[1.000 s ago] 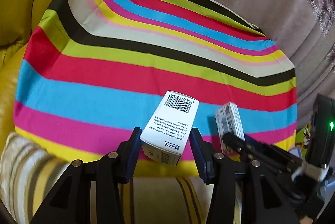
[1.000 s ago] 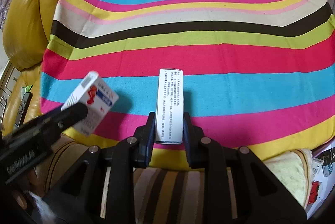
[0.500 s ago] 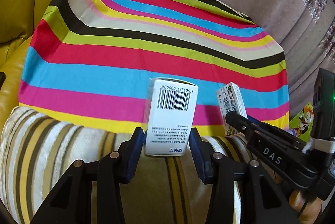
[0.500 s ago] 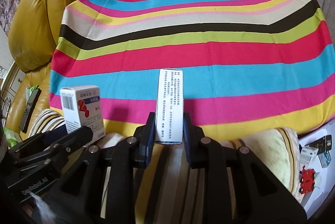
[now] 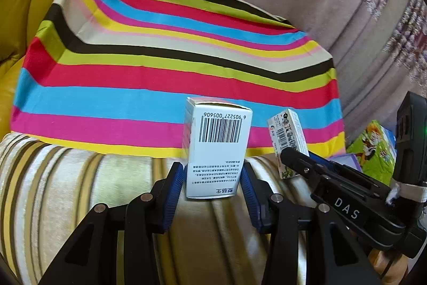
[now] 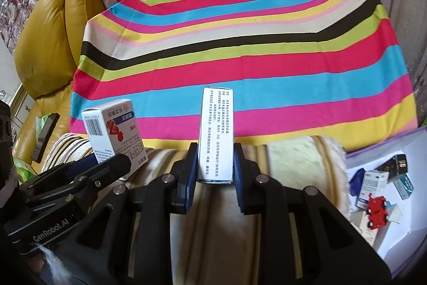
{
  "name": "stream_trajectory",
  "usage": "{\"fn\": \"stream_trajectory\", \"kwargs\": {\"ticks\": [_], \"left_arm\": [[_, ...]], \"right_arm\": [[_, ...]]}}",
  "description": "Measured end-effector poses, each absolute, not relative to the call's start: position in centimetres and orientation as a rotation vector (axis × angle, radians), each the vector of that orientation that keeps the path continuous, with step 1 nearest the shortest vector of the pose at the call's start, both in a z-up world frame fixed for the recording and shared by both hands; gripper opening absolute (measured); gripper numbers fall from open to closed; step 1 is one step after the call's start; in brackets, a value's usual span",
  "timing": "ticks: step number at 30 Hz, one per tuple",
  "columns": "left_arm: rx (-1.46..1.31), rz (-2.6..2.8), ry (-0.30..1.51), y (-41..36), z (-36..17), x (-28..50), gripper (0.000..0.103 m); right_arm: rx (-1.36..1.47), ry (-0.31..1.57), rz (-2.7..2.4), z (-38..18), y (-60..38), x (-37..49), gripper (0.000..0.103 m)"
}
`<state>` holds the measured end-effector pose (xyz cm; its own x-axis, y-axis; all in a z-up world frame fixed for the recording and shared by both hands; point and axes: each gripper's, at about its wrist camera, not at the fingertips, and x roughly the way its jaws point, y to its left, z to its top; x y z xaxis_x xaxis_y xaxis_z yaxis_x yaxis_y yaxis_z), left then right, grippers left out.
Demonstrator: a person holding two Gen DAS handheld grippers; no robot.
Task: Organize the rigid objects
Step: 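Lift both held white boxes and carry them over the storage box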
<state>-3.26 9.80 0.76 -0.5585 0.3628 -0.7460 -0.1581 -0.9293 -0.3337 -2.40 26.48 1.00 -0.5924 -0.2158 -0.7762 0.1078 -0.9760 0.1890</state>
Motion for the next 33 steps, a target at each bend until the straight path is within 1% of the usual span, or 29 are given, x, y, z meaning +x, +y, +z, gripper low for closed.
{"fn": "stream_trajectory", "kwargs": {"ticks": [14, 33], "left_arm": [[-1.225, 2.374, -0.293, 14.9, 1.7, -1.9, 0.045], [-1.159, 2.228, -0.093, 23.3, 2.9, 0.4, 0.045]], "right_arm": [[1.307, -0.23, -2.781, 2.2, 31.9, 1.7, 0.028], [1.372, -0.248, -2.994, 2.7, 39.6, 6.0, 0.029]]}}
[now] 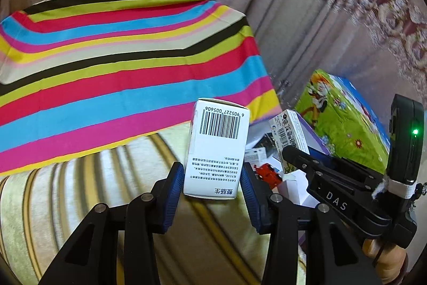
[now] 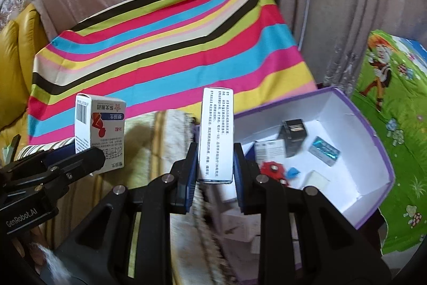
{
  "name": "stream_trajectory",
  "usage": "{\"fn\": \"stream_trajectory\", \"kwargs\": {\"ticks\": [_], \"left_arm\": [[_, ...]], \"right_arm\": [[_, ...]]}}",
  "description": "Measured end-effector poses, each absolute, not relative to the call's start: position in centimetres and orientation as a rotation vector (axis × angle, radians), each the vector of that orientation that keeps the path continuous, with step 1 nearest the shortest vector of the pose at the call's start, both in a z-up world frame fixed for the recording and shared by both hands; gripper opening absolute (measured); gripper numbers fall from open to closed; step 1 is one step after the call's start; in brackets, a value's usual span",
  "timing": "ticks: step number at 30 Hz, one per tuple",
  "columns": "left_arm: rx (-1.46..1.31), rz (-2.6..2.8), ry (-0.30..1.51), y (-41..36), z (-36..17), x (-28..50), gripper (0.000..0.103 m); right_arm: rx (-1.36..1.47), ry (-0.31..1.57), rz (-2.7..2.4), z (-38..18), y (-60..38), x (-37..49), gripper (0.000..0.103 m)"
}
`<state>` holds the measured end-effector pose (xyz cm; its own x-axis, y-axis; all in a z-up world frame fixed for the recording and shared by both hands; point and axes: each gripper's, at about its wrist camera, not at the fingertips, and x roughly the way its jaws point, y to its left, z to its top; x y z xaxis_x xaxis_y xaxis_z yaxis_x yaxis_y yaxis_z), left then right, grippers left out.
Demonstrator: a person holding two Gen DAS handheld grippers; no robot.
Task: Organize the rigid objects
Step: 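Lift both held white boxes and carry them over the storage box, then open both tools over the storage box to drop the white boxes in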
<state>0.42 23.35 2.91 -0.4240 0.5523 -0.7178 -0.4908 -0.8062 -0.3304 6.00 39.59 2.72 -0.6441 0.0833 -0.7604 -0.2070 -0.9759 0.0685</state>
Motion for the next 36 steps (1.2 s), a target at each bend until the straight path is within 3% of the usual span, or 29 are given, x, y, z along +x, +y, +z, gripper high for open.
{"fn": "stream_trajectory", "kwargs": {"ticks": [28, 30, 32, 34, 36], "left_arm": [[-1.137, 2.073, 0.137, 34.4, 1.9, 1.6, 0.043], [-1.145, 2.078, 0.141, 34.8, 1.9, 1.4, 0.051], [-1.143, 2.08, 0.133, 34.9, 1.9, 1.3, 0.063], [-1.132, 2.086, 0.123, 34.7, 2.1, 1.5, 0.07], [-1.138, 2.085, 0.132, 34.4, 2.2, 1.7, 0.075]], "right_arm": [[-1.208, 0.256, 2.411, 1.7, 49.2, 11.6, 0.029], [-1.208, 0.259, 2.391, 1.6, 49.5, 11.7, 0.036], [-1.211, 0.283, 2.382, 1.6, 50.0, 11.9, 0.066], [-1.186, 0.308, 2.387, 1.8, 50.2, 12.1, 0.076], [-1.175, 0.293, 2.386, 2.0, 50.1, 12.2, 0.08]]}}
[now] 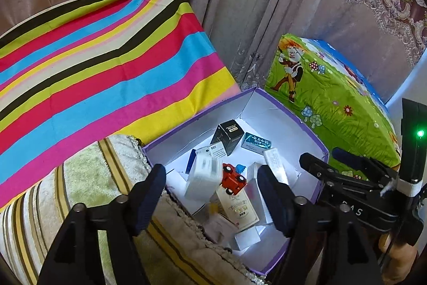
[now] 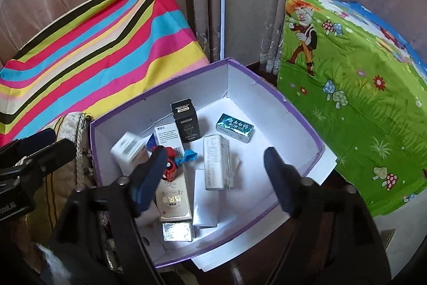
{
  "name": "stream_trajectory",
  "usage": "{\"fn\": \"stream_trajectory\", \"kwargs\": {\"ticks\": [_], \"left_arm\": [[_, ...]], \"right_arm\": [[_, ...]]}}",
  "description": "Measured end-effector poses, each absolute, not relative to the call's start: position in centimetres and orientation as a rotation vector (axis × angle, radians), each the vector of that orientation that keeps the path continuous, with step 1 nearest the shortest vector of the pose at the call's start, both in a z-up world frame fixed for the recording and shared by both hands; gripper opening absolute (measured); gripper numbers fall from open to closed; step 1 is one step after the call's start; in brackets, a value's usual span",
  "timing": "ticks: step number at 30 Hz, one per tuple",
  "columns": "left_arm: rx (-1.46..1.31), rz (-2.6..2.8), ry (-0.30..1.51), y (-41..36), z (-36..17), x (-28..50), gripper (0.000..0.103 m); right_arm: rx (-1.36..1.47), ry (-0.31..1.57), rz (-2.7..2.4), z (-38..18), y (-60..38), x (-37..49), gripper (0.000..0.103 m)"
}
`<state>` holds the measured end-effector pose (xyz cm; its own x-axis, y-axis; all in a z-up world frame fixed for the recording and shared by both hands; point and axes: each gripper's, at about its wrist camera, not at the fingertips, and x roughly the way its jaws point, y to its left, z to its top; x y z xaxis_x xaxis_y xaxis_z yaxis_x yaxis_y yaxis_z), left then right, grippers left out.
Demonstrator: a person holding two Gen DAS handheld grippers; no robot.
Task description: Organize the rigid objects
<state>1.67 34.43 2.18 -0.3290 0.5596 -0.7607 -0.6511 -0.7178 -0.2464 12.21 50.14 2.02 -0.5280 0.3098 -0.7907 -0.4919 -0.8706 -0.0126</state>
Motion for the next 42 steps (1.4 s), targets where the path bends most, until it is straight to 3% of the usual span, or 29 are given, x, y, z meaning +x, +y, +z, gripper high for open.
{"fn": "stream_trajectory", "kwargs": {"ticks": [4, 13, 16, 18, 42], "left_arm": [[-1.151, 2.065, 0.158, 33.4, 2.2, 2.5, 0.084], [-1.224, 2.053, 0.127, 30.6, 1.3, 4.1, 0.085], [-1.224, 2.051, 0.146, 31.0, 0.8, 4.5, 0.093], [-1.227, 2.026, 0.146, 31.3, 0.4, 4.4, 0.103], [-1.268, 2.012, 0.053, 31.6, -0.3, 2.7, 0.103]], "right_arm": [[-1.182, 0.281, 2.398, 2.2, 49.6, 12.4, 0.084], [-1.218, 0.296, 2.316, 2.0, 48.9, 13.4, 0.089], [-1.223, 0.279, 2.308, 1.9, 48.5, 13.8, 0.089], [-1.224, 0.247, 2.293, 1.9, 48.1, 13.9, 0.089], [-1.235, 0.282, 2.267, 1.4, 47.9, 14.1, 0.089]]}}
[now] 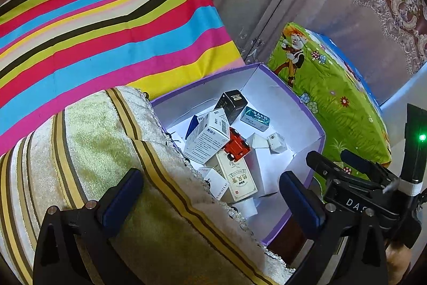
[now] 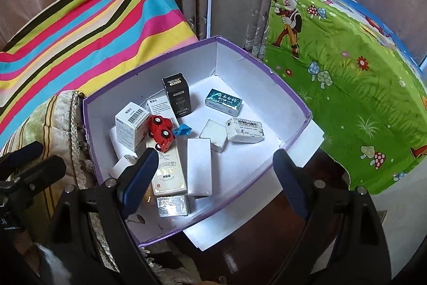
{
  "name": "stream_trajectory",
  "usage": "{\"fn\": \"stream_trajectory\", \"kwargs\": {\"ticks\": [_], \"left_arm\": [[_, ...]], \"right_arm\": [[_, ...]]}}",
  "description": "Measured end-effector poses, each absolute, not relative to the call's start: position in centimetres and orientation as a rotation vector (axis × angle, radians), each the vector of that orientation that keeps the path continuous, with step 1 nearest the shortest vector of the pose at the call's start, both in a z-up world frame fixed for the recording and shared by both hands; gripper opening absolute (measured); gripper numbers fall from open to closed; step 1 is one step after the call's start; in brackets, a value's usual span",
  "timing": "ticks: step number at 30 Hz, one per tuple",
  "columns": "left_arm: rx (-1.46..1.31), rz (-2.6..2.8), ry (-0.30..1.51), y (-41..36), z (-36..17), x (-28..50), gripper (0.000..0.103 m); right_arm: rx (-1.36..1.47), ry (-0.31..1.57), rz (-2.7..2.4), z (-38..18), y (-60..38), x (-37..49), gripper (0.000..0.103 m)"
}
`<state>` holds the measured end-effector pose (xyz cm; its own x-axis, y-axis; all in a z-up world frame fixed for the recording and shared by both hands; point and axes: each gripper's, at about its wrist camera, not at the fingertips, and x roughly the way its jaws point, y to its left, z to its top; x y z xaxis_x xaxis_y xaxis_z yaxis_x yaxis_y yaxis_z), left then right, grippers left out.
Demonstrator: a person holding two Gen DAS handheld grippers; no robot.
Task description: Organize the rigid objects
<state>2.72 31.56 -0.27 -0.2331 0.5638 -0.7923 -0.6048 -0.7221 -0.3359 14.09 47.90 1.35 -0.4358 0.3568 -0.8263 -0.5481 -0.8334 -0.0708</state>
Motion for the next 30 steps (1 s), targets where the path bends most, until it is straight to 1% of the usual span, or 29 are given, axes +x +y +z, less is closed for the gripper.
{"fn": "stream_trajectory", "kwargs": {"ticks": [26, 30], "left_arm": [[-1.269, 2.021, 0.083, 31.77, -0.37, 2.9, 0.103], [-1.263, 2.027, 0.114, 31.98, -0.36, 2.91, 0.103]], "right_arm": [[-1.245, 0.291, 2.25, 1.09, 48.26, 14.25, 0.089], [-1.248, 0.293, 2.249, 1.06, 48.29, 14.23, 0.089]]}}
